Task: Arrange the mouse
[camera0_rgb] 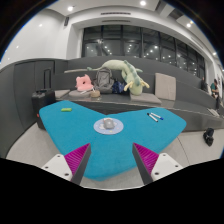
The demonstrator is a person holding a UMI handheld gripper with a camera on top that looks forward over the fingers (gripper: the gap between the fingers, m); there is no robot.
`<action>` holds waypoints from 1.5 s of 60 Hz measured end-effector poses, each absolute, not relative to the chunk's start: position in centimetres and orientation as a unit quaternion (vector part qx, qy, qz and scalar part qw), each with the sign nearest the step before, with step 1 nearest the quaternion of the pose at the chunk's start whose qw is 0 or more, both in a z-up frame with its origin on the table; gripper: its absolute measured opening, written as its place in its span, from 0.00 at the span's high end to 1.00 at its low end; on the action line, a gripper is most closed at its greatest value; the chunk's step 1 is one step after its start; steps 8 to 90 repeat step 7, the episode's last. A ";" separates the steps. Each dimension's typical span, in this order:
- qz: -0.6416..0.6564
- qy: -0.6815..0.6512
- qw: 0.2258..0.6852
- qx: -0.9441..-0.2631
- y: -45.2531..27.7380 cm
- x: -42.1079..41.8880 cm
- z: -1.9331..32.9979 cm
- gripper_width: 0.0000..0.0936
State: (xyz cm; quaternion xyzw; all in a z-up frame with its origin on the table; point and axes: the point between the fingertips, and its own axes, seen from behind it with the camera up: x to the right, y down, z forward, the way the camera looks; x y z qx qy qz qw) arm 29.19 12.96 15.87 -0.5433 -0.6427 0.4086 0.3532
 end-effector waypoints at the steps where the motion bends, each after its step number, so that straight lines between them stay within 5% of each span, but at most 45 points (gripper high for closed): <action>1: 0.408 -0.643 0.355 -0.542 13.0 29.2 15.9 0.09; 90: 0.408 -0.638 0.372 -0.537 13.3 29.2 16.8 0.09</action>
